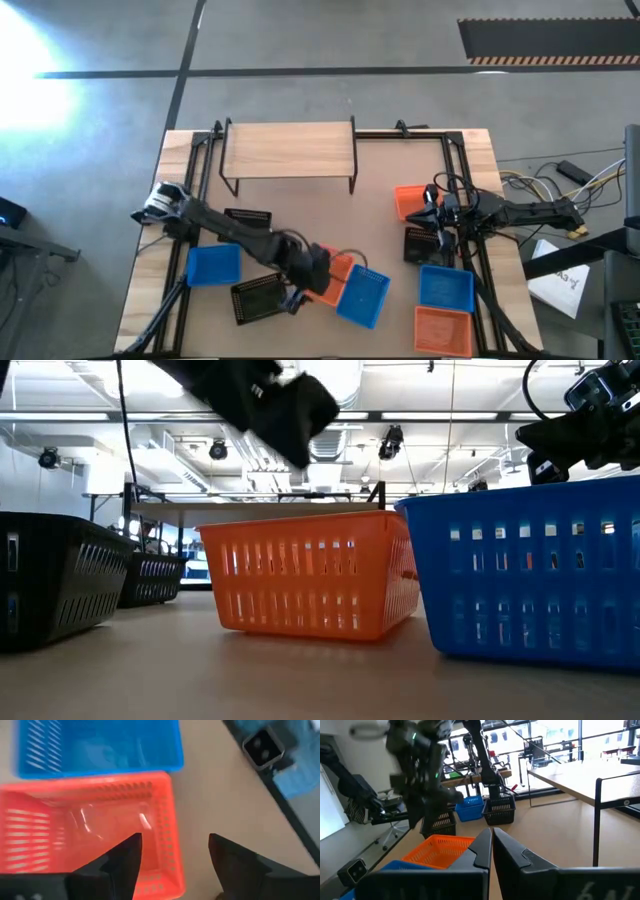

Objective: Stack baskets on shelf by color
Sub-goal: Put the middle orange basket on the shelf

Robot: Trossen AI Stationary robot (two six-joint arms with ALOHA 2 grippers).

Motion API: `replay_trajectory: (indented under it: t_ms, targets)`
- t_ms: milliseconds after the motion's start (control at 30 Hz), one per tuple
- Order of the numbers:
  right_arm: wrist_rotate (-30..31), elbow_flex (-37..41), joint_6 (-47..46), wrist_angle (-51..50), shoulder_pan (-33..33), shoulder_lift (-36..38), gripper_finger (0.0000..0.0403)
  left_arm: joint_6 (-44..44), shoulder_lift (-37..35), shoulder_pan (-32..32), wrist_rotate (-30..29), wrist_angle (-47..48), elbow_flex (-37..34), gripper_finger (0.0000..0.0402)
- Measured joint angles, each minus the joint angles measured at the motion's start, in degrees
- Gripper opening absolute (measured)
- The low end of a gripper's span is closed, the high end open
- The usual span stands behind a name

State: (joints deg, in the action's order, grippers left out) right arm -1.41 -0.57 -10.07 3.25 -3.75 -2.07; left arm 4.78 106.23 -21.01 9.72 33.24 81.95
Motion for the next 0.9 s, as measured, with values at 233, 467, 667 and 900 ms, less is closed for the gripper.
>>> replay_trajectory:
  t_ms: [233,467,667,900]
  targets:
    - [0.0,0.0,-0.02,0.0,0.0,0.0,0.0009,0.0,5.75,-1.97,-4.78,-4.49,0.27,0.017]
    - [0.02,0.0,-0.02,-0.01,0.01,0.0,0.0009,-1.47,5.49,-1.99,-10.27,-4.33,-1.3,0.0114]
    - [0.01,0.01,-0.02,0.0,0.0,0.0,0.0009,-3.02,5.93,-1.99,-11.96,-3.8,-3.03,0.0067]
    - [0.02,-0.01,-0.02,0.0,0.02,0.0,0.0009,-3.33,3.56,-1.93,-16.67,-2.83,-2.0,0.0007]
